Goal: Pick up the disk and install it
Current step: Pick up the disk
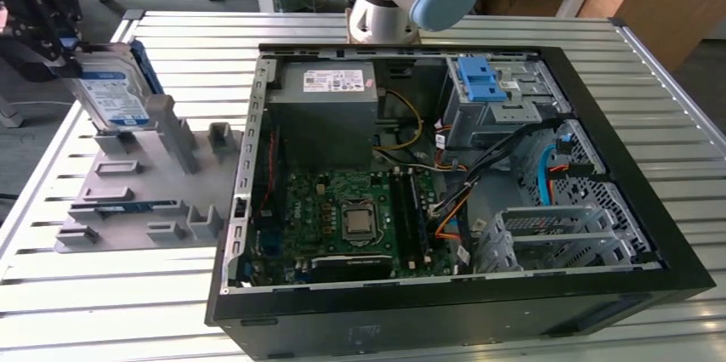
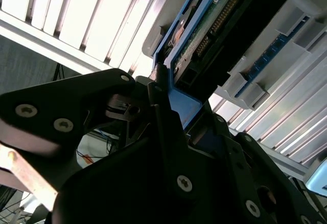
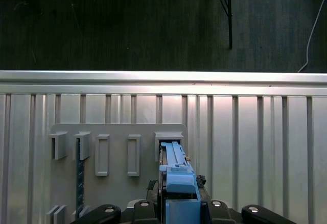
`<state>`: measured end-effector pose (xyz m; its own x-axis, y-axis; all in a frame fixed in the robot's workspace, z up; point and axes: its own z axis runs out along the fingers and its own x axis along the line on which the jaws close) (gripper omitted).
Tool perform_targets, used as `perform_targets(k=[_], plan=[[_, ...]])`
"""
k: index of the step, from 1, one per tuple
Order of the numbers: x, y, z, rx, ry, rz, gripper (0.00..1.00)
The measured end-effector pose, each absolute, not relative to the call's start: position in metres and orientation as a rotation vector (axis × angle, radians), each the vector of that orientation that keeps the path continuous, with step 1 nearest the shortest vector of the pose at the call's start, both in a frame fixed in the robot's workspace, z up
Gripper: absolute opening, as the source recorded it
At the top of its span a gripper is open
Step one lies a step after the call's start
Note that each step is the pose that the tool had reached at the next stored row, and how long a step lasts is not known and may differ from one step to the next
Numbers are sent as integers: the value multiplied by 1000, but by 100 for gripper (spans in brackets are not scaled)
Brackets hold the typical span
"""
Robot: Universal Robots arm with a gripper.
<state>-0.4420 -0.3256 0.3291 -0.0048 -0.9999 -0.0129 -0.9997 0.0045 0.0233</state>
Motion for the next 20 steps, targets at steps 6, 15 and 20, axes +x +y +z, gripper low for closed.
perform_targets(k=[6,15,20], plan=[[-442,-326,330,2211,-2221,-40,36],[-442,-326,334,2211,-2221,-40,36],[-442,-326,335,2211,-2221,-40,36]])
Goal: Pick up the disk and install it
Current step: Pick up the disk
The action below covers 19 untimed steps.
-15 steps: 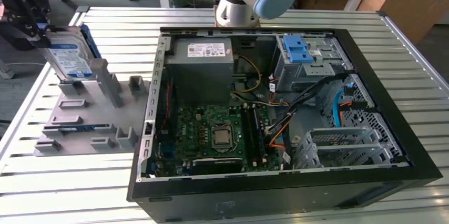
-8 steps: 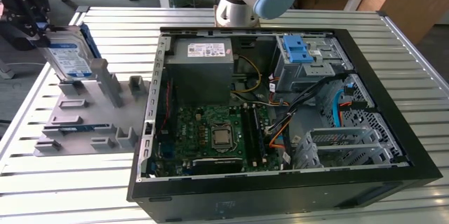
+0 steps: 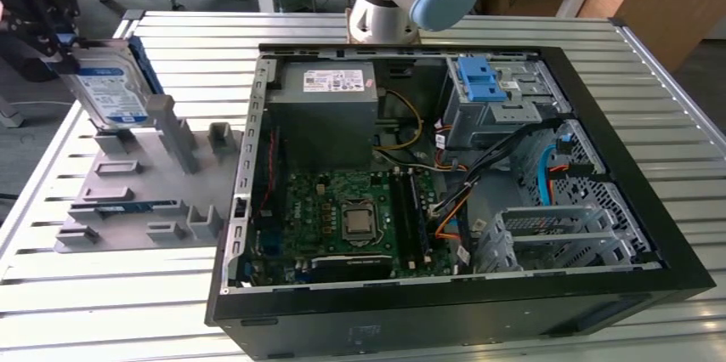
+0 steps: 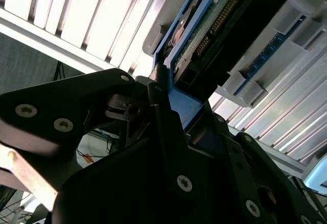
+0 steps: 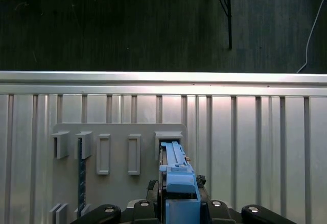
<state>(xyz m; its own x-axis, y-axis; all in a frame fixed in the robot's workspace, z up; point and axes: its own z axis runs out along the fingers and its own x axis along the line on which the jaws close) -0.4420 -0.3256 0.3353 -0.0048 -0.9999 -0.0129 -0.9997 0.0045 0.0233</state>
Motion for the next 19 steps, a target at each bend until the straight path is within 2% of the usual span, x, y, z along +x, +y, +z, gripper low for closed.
perform_targets(k=[19], plan=[[-442,-326,340,2211,-2221,-40,36]])
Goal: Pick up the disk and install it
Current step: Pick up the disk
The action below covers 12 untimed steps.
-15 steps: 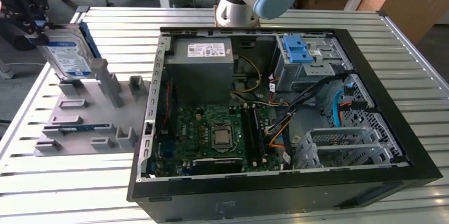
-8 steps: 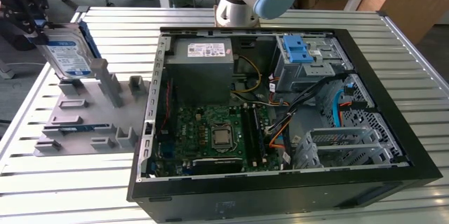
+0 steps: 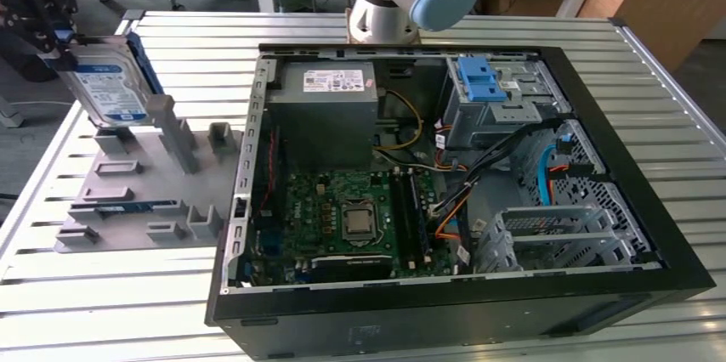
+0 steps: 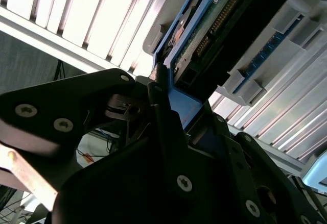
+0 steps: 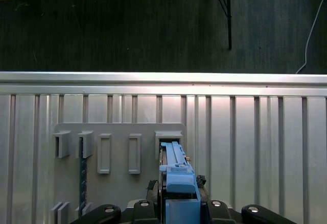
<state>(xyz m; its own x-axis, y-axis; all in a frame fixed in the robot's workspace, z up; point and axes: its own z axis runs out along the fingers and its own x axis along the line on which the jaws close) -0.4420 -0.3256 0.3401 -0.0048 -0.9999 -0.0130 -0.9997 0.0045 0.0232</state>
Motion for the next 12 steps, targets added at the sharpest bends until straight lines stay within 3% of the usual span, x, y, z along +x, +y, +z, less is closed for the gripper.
perform_targets(k=[12], plan=[[-442,-326,342,2211,-2221,-40,36]])
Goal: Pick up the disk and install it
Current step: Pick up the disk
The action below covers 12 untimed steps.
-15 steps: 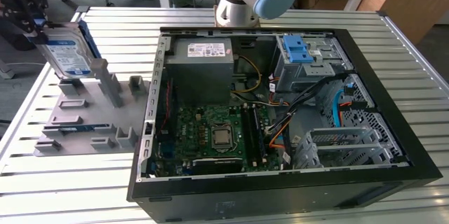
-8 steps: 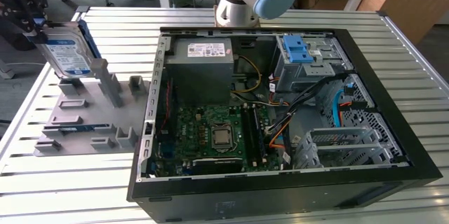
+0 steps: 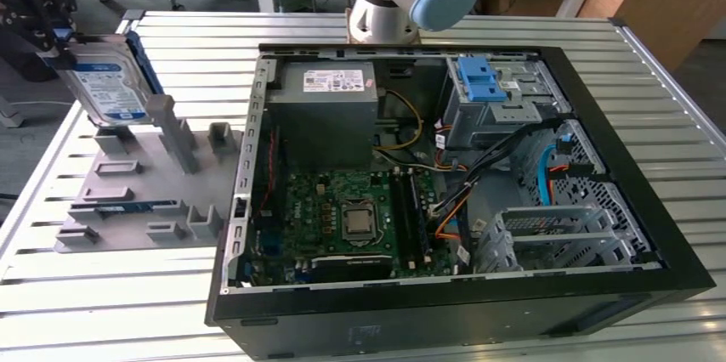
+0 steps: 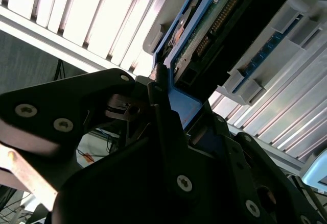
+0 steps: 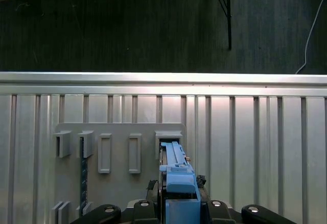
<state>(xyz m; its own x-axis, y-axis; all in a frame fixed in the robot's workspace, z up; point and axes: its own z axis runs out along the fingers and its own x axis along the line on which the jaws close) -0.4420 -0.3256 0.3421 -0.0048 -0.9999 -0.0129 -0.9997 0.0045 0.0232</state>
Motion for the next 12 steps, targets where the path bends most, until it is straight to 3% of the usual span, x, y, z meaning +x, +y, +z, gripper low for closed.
perform_targets(k=[12], plan=[[-442,-326,345,2211,-2221,-40,36]])
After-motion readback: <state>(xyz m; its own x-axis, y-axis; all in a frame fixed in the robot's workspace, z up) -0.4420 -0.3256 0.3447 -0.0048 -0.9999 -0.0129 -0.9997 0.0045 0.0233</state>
